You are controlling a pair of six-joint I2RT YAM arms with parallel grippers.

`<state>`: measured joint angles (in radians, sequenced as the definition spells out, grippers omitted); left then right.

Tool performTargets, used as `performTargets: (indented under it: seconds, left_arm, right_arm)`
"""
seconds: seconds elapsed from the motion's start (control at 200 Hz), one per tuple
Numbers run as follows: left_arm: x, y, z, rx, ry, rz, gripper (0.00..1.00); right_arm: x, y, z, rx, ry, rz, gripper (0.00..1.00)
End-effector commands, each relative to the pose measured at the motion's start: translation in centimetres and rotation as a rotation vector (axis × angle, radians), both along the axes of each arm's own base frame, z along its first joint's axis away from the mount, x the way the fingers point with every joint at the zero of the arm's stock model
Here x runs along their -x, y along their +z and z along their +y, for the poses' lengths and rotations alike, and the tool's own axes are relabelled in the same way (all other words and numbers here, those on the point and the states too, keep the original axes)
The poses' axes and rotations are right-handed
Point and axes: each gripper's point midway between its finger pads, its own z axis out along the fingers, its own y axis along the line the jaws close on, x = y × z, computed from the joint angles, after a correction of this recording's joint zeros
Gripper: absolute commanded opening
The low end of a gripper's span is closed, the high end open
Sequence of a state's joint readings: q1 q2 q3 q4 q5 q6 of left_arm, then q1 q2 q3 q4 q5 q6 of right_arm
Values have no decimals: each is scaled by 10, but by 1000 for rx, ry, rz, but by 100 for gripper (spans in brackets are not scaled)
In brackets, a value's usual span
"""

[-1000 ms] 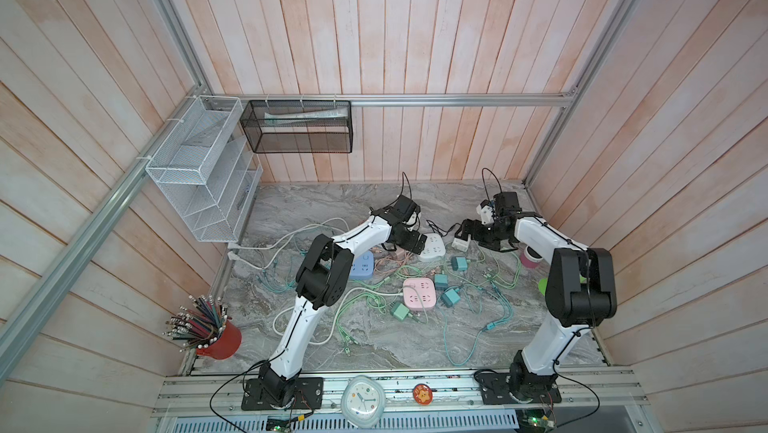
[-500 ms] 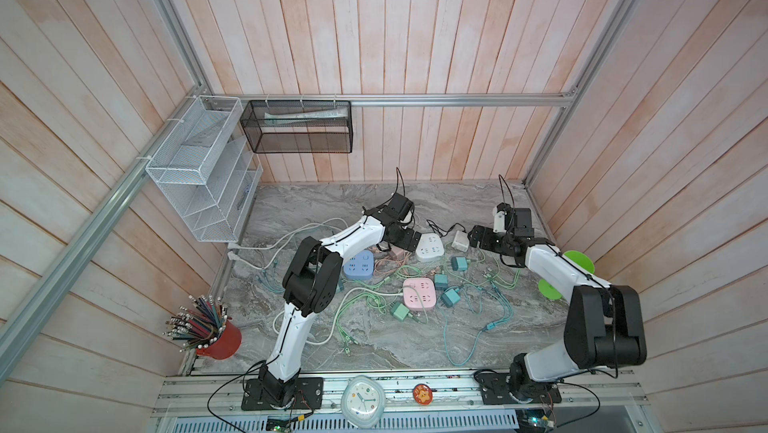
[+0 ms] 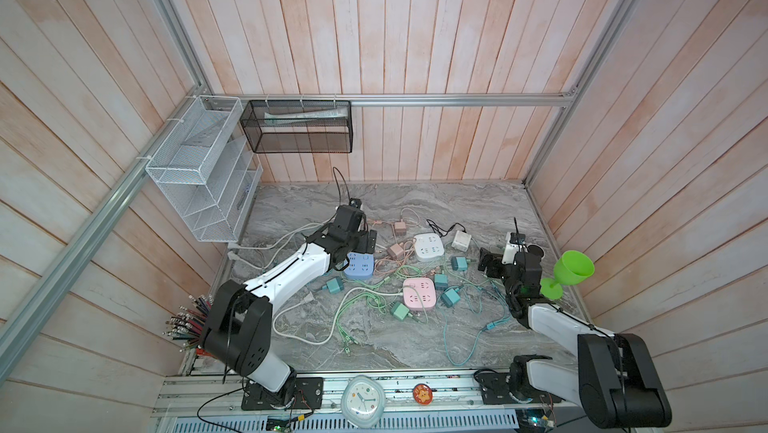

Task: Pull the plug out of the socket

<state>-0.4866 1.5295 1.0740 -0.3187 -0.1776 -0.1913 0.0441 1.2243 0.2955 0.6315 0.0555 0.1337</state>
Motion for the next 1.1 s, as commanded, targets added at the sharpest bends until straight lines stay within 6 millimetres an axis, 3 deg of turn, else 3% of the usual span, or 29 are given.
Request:
performTargets:
  seconds: [0.0,0.24,0.35,0.41,0.48,0.62,0.735,0.855,1.005,1.095]
  left_arm:
    - [-1,16,25,-2,74,-104,100]
    - [11,36,76,-53,197,-255,100]
    - [13,39,101,-57,253,-342,100]
    - [12,40,117,-61,292,-385,100]
    - [11,40,135,-78,318,-439,100]
    - [7,35,169,-88,375,-569,100]
    - [-2,8,188,-95,396,-555,100]
    - [-2,-13,206,-33,465,-569,100]
    - [8,-25,195,66,339,-614,100]
    - [12,-24,197,69,352,-636,100]
  right_arm:
    - [-12,33,-8,74,-28,-186,98]
    - [-17,33,-32,160,-137,-232,98]
    - [-16,14,-28,142,-97,-237,98]
    - [-17,22,-29,136,-101,-305,98]
    - [-22,14,-26,126,-71,-227,98]
    - [-24,12,-28,96,-51,-227,98]
    - [-24,11,-28,98,-48,-218,98]
    - [-24,11,-27,98,-46,-216,98]
    - [-24,11,-28,98,-47,-216,98]
    - [-25,11,-27,98,-47,-217,98]
